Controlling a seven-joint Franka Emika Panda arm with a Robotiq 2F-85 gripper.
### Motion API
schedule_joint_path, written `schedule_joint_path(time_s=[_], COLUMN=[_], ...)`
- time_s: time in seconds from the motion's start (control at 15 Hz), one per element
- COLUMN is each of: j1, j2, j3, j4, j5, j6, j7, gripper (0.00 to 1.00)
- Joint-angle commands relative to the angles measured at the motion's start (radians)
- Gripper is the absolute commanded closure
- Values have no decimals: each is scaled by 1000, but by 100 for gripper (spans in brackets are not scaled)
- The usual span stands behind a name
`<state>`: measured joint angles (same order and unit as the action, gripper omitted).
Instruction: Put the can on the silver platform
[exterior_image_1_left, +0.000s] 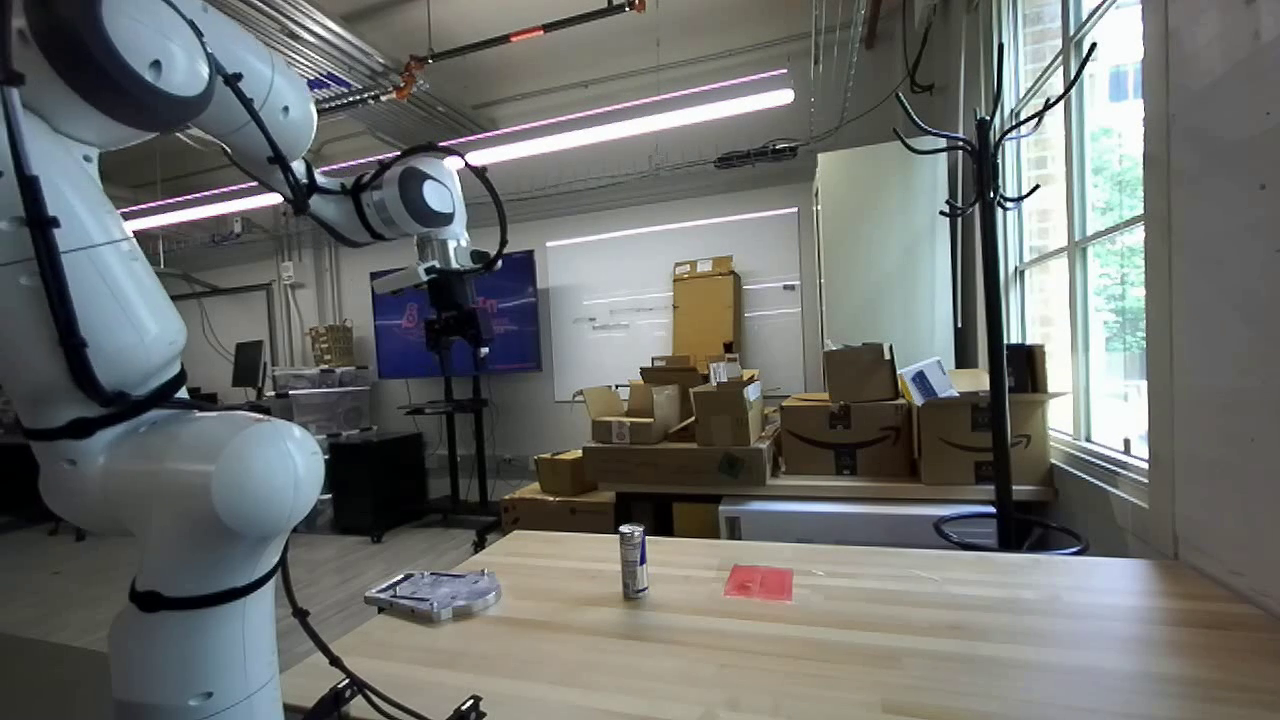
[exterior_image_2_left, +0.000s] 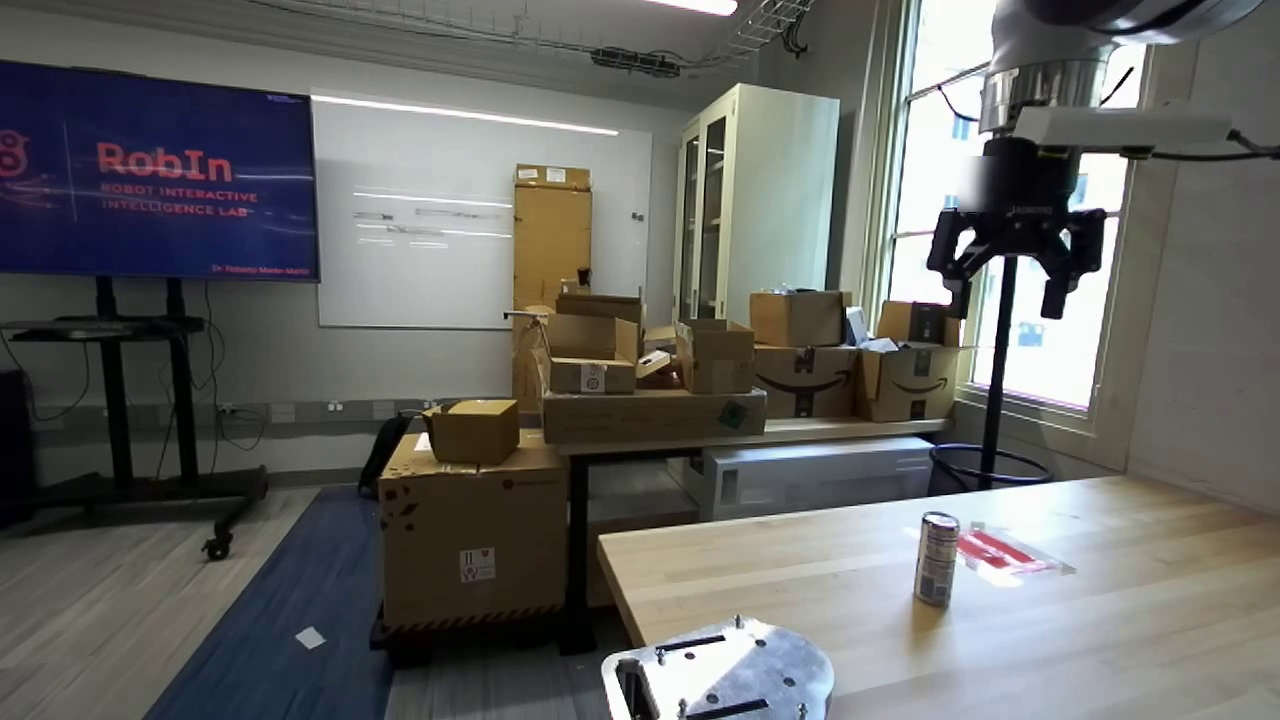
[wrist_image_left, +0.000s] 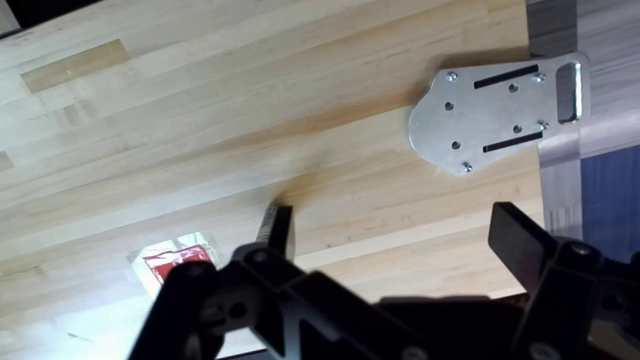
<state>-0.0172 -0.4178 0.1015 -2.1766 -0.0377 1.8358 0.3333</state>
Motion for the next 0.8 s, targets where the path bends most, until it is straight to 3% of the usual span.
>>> schedule_joint_path(time_s=[0.0,0.73], j1=[-34,-92], j2=[153,593], j3=[-39,-215], j4=[129,429], j5=[-12,49], j6=[17,38], j7=[5,-70], gripper=[0,0])
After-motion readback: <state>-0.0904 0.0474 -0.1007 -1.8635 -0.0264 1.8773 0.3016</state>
